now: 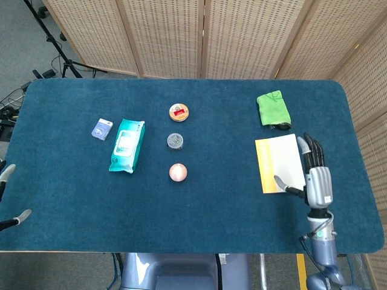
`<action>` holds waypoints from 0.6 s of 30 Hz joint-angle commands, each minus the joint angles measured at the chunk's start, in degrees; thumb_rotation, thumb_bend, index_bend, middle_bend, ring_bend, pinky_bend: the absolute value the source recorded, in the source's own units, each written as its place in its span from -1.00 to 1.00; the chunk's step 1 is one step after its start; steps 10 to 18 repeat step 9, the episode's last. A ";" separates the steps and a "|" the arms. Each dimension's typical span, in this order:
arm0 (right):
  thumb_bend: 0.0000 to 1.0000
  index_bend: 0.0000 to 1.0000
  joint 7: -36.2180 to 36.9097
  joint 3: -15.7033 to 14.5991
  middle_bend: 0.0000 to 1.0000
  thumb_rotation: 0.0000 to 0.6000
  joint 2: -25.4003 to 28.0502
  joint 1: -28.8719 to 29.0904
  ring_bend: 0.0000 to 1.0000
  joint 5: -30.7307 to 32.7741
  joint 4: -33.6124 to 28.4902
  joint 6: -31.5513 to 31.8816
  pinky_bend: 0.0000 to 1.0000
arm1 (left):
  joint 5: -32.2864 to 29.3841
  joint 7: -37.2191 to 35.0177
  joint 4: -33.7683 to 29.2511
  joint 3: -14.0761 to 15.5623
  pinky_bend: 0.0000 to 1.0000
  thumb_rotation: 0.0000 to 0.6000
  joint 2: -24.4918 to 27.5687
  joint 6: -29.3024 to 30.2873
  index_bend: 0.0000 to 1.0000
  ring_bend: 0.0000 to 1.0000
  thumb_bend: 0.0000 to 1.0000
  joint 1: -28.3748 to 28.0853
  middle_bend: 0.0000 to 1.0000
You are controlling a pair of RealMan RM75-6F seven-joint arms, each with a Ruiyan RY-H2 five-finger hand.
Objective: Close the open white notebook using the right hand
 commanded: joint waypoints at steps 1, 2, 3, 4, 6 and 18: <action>-1.00 -1.00 -3.06 -10.27 -1.00 1.00 6.92 -6.49 -1.00 -8.85 0.87 8.28 -1.00 | 0.18 1.24 0.10 0.09 -1.00 1.00 -0.50 0.40 -1.00 -1.00 -1.00 0.19 -1.00; -1.00 -1.00 -3.90 -10.70 -1.00 1.00 7.27 -6.98 -1.00 -8.91 0.72 8.38 -1.00 | 0.24 1.49 0.10 0.12 -1.00 1.00 -0.60 0.45 -1.00 -1.00 -1.00 0.22 -1.00; -1.00 -1.00 -5.81 -11.52 -1.00 1.00 7.99 -7.86 -1.00 -8.85 0.36 8.21 -1.00 | 0.40 1.82 0.09 0.23 -1.00 1.00 -0.74 0.52 -1.00 -1.00 -1.00 0.26 -1.00; -1.00 -1.00 -6.87 -11.89 -1.00 1.00 8.35 -8.26 -1.00 -8.71 0.12 7.97 -1.00 | 0.46 1.92 0.07 0.27 -1.00 1.00 -0.79 0.56 -1.00 -1.00 -1.00 0.30 -1.00; -1.00 -1.00 -9.53 -12.70 -1.00 1.00 9.39 -9.12 -1.00 -8.16 -0.91 7.06 -1.00 | 0.56 2.09 0.07 0.36 -1.00 1.00 -0.84 0.63 -1.00 -1.00 -1.00 0.37 -1.00; -1.00 -1.00 -13.78 -13.27 -1.00 1.00 11.30 -9.95 -1.00 -7.10 -3.84 5.56 -1.00 | 0.90 2.09 0.00 0.45 -1.00 1.00 -0.83 0.94 -1.00 -1.00 -1.00 0.47 -1.00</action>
